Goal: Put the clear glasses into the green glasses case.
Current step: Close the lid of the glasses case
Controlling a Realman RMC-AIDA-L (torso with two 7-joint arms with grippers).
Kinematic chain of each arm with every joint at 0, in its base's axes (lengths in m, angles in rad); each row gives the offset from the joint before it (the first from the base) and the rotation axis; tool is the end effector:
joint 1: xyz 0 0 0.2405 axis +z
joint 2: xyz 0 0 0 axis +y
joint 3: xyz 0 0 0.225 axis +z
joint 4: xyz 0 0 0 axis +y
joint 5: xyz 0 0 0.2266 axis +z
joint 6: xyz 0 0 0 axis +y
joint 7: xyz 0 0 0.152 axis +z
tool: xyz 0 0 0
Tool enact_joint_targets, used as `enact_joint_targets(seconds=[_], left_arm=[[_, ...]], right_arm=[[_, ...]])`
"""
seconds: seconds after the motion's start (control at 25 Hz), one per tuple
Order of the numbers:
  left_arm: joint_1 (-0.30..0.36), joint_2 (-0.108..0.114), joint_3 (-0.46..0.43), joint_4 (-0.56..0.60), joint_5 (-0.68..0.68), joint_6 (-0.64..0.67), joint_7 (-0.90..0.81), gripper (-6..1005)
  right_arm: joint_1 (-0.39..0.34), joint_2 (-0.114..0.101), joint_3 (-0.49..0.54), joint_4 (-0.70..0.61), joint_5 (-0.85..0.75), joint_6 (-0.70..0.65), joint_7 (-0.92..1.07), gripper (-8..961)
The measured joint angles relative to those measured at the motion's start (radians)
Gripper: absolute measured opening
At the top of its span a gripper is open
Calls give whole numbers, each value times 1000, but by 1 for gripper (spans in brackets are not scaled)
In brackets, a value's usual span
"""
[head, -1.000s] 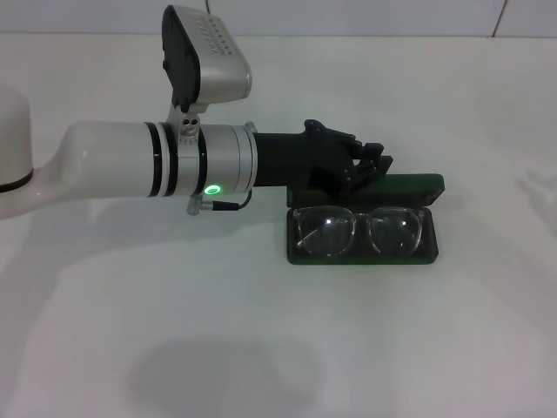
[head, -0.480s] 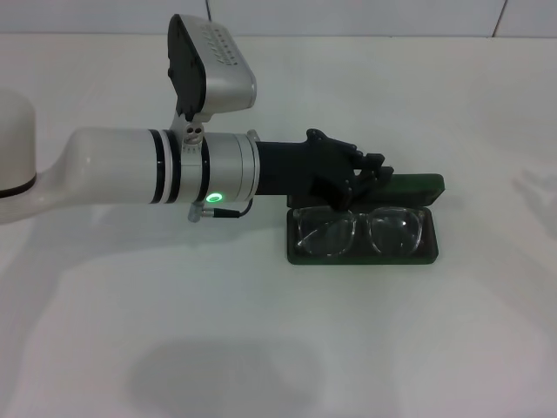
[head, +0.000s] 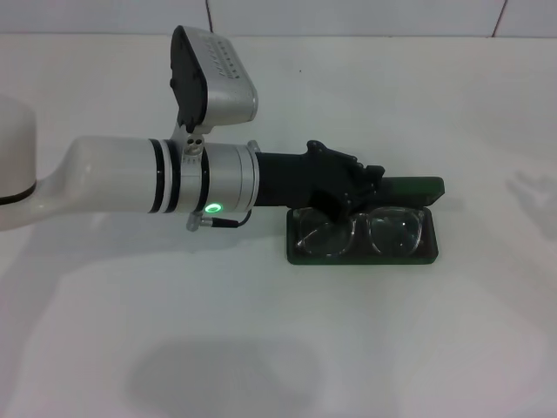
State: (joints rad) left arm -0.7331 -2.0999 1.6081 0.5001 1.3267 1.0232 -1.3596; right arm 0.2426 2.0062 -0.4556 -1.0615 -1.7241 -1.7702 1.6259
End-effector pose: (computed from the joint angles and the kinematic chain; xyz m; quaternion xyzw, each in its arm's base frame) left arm -0.1439 0.3574 -0.1151 -0.9661 -0.1457 -0.1960 0.0836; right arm 0.2836 0.2791 0.1687 -0.8599 0.2473 0.3297 0.3013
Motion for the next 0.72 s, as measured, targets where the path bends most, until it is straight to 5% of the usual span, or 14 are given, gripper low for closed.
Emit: enact_joint_targets(seconds=[0.72], left_arm=[[12, 0, 19, 21, -5, 13, 1, 178]], right_arm=[[0, 1, 1, 12, 0, 0, -4, 175]])
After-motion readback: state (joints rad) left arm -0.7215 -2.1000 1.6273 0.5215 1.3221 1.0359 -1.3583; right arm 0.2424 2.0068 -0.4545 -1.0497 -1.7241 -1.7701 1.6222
